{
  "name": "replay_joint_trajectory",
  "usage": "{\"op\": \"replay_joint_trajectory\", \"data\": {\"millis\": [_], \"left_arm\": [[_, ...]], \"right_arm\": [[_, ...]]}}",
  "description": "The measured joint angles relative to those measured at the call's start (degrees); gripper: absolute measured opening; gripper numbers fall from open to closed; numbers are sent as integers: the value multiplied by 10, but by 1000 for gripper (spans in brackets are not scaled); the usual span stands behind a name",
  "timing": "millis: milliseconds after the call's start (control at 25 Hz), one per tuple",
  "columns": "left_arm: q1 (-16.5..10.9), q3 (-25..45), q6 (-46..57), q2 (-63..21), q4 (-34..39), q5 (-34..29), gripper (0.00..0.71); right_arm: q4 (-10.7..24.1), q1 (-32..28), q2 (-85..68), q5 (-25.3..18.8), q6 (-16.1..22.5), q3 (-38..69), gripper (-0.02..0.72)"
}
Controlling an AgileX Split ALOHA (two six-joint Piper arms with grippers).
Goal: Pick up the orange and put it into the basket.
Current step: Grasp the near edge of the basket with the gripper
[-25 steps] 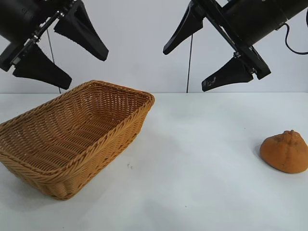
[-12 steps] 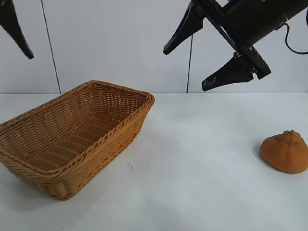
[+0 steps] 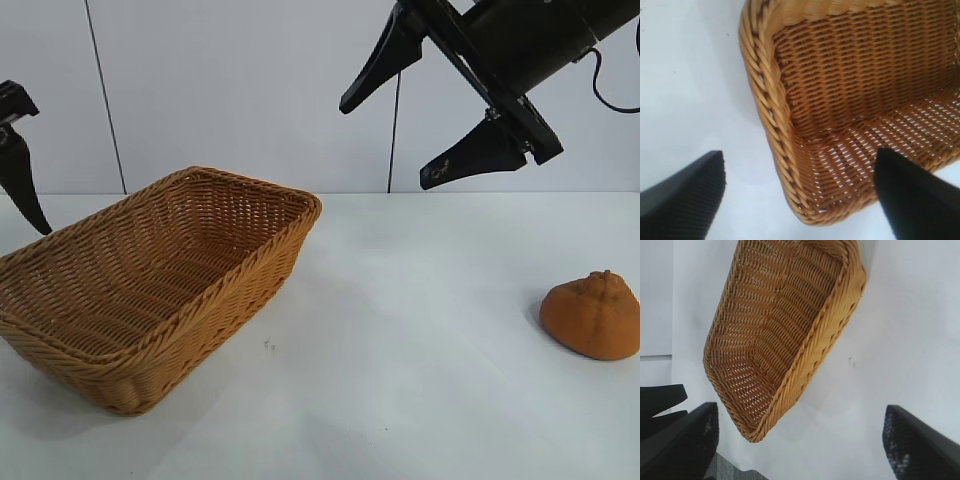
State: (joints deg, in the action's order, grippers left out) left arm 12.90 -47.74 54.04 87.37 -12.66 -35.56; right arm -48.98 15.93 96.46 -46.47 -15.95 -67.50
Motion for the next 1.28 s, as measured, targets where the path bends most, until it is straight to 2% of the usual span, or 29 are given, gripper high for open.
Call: {"op": "replay_joint_trajectory", "data": {"millis": [240,480,520,600,720,760,800,1080,1280], "left_arm": [[0,0,0,103,-6,81,580],[0,3,0,144,-9,92,575],[0,3,0,144,-9,92,555],[0,3,0,144,-9,92,465],[0,3,0,144,-9,83,193],[0,3,5,144,-12,78,132],[-1,3,10,144,-17,80,99],[-6,-35,-39,119,-25,30,85],[-35,-114,-158,126,-52,-33,84]], "right_arm": [[0,0,0,0,0,0,610],[0,0,0,0,0,0,610],[0,0,0,0,0,0,610],[0,0,0,0,0,0,610],[0,0,0,0,0,0,610],[0,0,0,0,0,0,610],[0,0,0,0,0,0,610],[7,0,0,0,0,0,610],[7,0,0,0,0,0,610]]}}
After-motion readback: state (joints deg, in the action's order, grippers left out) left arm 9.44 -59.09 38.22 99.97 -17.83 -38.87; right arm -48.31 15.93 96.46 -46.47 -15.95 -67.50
